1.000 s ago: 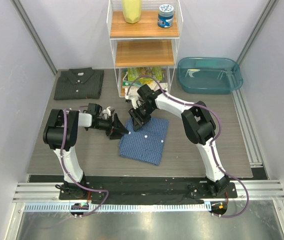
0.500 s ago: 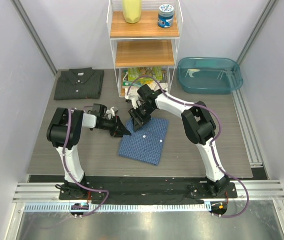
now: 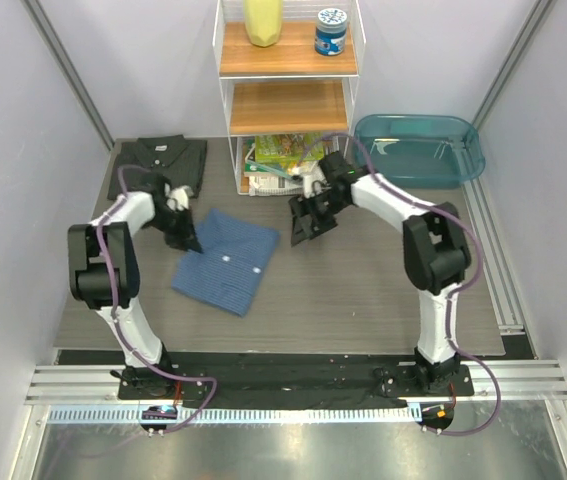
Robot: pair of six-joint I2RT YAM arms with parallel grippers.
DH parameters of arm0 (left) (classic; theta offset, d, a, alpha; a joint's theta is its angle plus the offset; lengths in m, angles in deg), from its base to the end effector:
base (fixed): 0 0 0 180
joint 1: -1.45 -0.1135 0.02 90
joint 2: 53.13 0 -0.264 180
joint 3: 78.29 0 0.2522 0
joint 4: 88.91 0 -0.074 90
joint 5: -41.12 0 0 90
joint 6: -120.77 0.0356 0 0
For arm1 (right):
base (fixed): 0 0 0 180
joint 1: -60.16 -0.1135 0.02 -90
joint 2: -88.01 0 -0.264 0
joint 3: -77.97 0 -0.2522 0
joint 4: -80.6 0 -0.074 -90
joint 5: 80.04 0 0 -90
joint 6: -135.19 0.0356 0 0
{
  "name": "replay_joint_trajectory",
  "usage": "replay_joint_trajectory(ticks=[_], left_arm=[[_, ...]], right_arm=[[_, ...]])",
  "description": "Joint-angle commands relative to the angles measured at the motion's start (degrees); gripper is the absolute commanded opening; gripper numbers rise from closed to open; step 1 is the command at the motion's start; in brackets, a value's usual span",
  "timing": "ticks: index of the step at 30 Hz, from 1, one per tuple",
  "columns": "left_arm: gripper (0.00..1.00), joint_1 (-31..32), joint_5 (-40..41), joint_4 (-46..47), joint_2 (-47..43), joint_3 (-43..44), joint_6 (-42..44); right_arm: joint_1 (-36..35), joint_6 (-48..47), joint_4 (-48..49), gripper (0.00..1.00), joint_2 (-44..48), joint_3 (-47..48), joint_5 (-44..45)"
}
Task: Fold and stack the long sleeve shirts
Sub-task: Fold the shirt
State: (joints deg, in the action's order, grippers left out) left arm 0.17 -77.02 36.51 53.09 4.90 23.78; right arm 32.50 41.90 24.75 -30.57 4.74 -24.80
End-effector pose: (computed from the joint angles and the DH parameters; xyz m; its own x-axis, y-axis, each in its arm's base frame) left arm 0.3487 -0.0090 0.1654 -0.9791 -0.1292 -0.1569 -0.0380 0.8746 -0.4833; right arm 0.3736 0.2187 0.1982 -0.7850 -0.4647 -0.4097 -0.6194 0.6014 0.5047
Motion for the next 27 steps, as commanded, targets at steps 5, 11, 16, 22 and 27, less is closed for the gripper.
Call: replay_joint_trajectory(ticks=[5, 11, 16, 22, 27], left_arm=[[0.00, -6.46, 33.38, -24.91, -4.44, 32.85, 28.33], [0.00, 3.88, 47.20, -26.69, -8.30, 28.72, 28.36], [0.00, 11.99, 50.82, -14.85, -9.80, 9.08, 19.48], [0.00, 24.20, 47.14, -10.60, 3.28, 5.36, 3.22], [0.00, 33.87, 41.34, -13.84, 11.80, 13.70, -6.01]], right_arm=[[5.07, -1.45, -1.60, 0.79, 12.41, -7.05, 0.14], [5.86, -2.25, -1.68, 0.79, 14.43, -10.21, -1.80], [6.30, -2.16, -1.42, 0.79, 14.78, -11.89, -3.03], [7.00, -2.34, -1.07, 0.79, 15.84, -14.87, -2.85], [8.32, -2.07, -1.33, 0.79, 16.54, -16.46, -2.68]])
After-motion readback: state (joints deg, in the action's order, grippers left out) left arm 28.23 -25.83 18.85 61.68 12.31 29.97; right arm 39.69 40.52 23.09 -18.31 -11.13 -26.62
